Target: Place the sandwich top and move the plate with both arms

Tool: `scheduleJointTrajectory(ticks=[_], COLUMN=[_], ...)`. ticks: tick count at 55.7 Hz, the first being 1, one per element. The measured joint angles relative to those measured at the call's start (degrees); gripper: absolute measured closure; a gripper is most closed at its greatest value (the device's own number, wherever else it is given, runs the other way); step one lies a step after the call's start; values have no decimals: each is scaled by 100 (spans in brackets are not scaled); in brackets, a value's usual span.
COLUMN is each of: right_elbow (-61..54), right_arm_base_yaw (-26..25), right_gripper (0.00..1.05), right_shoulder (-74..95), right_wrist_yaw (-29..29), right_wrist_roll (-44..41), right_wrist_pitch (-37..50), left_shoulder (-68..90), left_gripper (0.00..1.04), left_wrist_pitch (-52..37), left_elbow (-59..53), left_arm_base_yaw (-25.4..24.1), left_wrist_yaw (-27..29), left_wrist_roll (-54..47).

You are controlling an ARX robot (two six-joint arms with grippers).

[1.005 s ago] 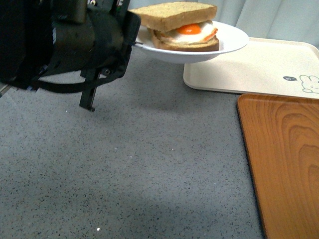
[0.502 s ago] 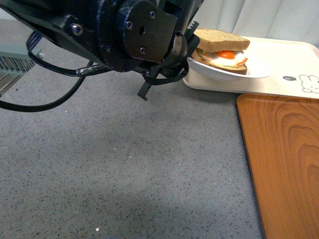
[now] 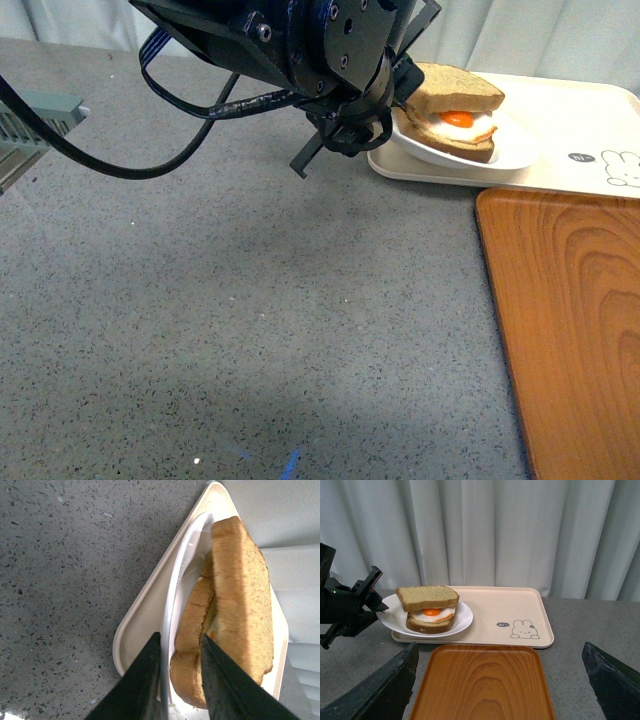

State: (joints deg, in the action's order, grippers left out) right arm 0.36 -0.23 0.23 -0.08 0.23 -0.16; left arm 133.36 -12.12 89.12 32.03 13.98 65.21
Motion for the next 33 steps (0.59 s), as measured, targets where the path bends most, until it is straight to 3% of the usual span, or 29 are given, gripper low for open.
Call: scheduleJointTrajectory(ticks=[6,24,28,29,33], right_elbow=[0,0,0,0,0], right_arm_base_yaw=[0,0,0,0,2], right_gripper=[9,9,9,9,9], right_shoulder=[0,0,0,0,0], right_wrist_yaw=[0,0,0,-2,0], right_wrist_roll=[0,0,0,0,0], right_wrist_pitch=[0,0,0,0,0], left_shoulder=[-70,-1043,-1217,-1349,-1982], left_gripper=[55,7,13,19,33], left_wrist_pitch=[33,-568,-1923,-2846,-4730], left_elbow=[-175,-1808,-2503,-2970,-4360], left_arm_base_yaw=[-57,-660,-881,-1027,-1478], left_wrist_yaw=[192,577,706,577,146], left_wrist_roll=[-195,-675,-1475,-2212,-3838])
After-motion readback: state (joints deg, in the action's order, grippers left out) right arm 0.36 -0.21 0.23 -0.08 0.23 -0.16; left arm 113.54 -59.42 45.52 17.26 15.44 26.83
